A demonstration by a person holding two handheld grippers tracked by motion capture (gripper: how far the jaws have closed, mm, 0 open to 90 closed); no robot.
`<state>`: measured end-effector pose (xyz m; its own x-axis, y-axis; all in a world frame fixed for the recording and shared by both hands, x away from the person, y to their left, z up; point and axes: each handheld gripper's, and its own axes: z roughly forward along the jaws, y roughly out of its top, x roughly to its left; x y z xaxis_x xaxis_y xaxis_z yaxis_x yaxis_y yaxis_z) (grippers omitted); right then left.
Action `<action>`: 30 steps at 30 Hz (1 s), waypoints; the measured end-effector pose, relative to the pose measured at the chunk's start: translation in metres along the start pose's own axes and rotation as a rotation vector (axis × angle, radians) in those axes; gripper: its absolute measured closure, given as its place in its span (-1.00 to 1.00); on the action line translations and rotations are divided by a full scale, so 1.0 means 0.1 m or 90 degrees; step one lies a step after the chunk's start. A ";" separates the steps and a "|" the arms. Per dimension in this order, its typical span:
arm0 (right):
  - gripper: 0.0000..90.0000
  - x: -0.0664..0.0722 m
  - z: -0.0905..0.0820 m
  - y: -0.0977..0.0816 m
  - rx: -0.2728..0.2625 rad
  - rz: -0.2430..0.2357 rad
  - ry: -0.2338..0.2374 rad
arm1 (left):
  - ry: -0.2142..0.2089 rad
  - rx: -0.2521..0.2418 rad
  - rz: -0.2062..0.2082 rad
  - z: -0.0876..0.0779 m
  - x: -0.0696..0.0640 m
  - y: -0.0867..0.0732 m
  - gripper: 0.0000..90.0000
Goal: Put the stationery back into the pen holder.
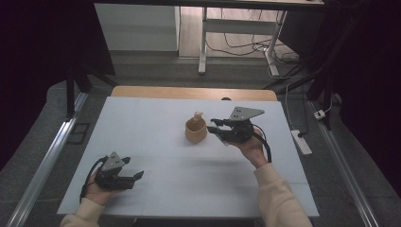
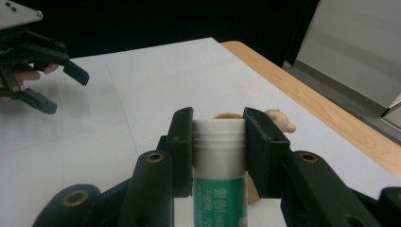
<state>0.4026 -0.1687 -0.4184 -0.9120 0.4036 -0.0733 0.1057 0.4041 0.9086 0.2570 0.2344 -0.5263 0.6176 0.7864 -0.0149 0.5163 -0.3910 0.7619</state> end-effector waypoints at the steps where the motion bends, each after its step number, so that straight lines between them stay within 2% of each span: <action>1: 0.45 0.00 0.00 0.01 -0.002 0.001 -0.002 | 0.000 0.000 0.000 0.00 0.00 0.00 -0.49; 19: 0.45 -0.05 0.21 0.26 -0.046 0.017 -0.036 | -0.003 -0.002 -0.001 0.00 0.01 0.00 -0.49; 30: 0.45 -0.09 0.36 0.35 -0.042 0.021 -0.044 | -0.004 -0.003 -0.002 0.00 0.01 0.00 -0.49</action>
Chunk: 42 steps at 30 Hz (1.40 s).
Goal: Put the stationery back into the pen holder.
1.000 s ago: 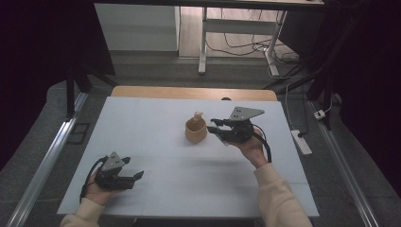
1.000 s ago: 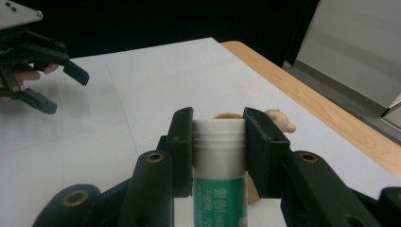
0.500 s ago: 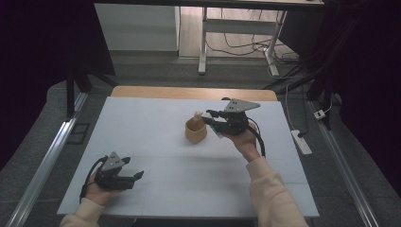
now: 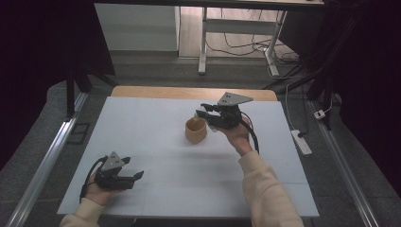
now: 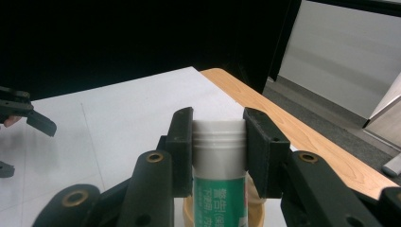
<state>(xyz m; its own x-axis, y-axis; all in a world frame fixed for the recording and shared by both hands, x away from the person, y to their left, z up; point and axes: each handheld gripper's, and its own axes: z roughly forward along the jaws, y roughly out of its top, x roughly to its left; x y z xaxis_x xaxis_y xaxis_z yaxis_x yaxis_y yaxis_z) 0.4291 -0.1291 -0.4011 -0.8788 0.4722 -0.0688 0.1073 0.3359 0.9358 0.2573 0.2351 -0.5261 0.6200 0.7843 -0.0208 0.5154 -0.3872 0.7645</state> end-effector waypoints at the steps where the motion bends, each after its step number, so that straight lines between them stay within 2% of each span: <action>1: 0.45 0.00 0.02 0.01 -0.001 0.001 -0.001 | 0.000 0.000 0.000 0.00 0.00 0.00 -0.49; 15: 0.45 -0.07 0.25 0.06 0.002 0.013 -0.008 | -0.001 0.001 0.000 0.00 0.01 0.00 -0.49; 28: 0.45 -0.06 0.49 0.06 -0.005 0.021 -0.005 | -0.003 0.001 0.001 0.00 0.01 0.00 -0.49; 32: 0.45 -0.08 0.57 0.04 -0.012 0.027 -0.004 | -0.003 0.001 0.000 0.00 0.01 0.00 -0.49; 40: 0.44 -0.10 0.66 -0.02 -0.001 0.034 -0.007 | -0.004 0.001 0.000 0.00 0.02 -0.01 -0.49; 42: 0.34 -0.11 0.66 -0.04 -0.001 0.035 -0.009 | -0.004 0.001 0.000 0.00 0.02 -0.01 -0.49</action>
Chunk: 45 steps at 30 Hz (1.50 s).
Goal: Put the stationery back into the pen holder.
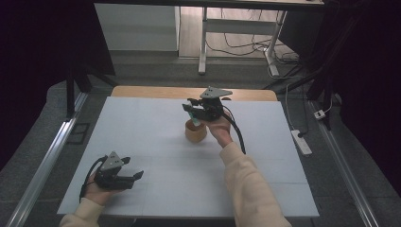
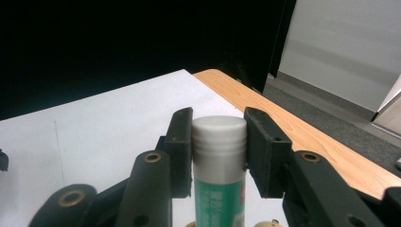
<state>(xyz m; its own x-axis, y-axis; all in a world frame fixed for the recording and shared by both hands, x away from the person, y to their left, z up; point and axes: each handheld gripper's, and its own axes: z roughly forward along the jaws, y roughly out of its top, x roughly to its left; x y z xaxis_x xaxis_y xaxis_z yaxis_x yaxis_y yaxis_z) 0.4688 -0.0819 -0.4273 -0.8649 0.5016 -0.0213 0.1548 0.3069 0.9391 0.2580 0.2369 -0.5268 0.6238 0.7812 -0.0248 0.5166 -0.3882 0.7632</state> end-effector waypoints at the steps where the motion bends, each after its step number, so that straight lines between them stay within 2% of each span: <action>1: 0.22 0.00 -0.01 -0.01 -0.001 0.002 -0.007 | 0.000 0.000 0.000 0.00 0.00 0.00 -0.49; 5: -0.05 -0.03 -0.07 -0.01 0.002 0.021 -0.025 | 0.000 0.000 0.001 0.00 0.00 0.00 -0.49; 9: -0.14 -0.03 -0.15 -0.02 0.004 0.016 -0.032 | 0.000 0.000 0.002 0.00 -0.01 0.00 -0.49; 23: -0.16 -0.09 -0.51 -0.20 0.029 0.018 -0.035 | 0.000 0.004 -0.001 0.03 0.01 0.01 -0.49; 32: -0.16 -0.07 -0.93 -0.36 0.033 0.014 -0.057 | -0.001 0.001 0.002 0.03 0.00 0.02 -0.49; 45: -0.17 -0.07 -1.49 -0.75 0.067 0.032 -0.090 | 0.003 -0.004 -0.002 0.03 0.01 0.04 -0.50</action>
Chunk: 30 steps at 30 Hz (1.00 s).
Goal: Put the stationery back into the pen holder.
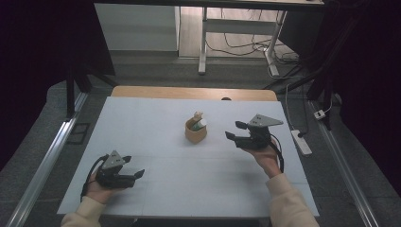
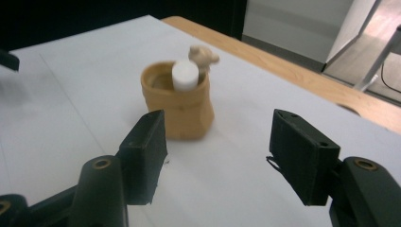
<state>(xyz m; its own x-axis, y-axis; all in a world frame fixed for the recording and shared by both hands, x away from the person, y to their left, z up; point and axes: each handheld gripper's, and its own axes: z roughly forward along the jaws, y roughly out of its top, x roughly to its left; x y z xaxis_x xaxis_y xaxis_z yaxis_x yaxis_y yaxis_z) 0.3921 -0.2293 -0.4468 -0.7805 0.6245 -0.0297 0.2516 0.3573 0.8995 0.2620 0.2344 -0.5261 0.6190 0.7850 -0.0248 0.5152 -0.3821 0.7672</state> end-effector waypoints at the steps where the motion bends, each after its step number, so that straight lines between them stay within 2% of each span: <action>1: -0.17 0.00 -0.04 -0.04 0.004 0.004 -0.002 | 0.001 0.000 0.000 0.00 0.00 0.00 -0.50; 12: -0.21 0.00 -0.41 -0.52 0.057 0.020 -0.019 | 0.002 -0.004 0.002 -0.01 -0.01 0.01 -0.50; 20: -0.23 0.01 -0.62 -0.78 0.088 0.034 -0.028 | 0.003 -0.004 0.003 0.01 0.00 0.03 -0.50; 25: -0.24 0.02 -0.70 -0.89 0.104 0.027 -0.039 | 0.004 -0.007 0.004 0.01 0.00 0.04 -0.50; 30: -0.24 0.01 -0.72 -0.91 0.097 0.032 -0.034 | 0.003 -0.007 0.006 0.03 -0.01 0.05 -0.50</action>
<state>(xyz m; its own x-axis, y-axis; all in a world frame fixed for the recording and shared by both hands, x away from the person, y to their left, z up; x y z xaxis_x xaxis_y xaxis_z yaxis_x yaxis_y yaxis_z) 0.3269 -0.3115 -0.4973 -0.7346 0.6783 -0.0129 0.3768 0.4237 0.8237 0.2655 0.2304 -0.5241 0.6207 0.7839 -0.0137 0.5027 -0.3846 0.7742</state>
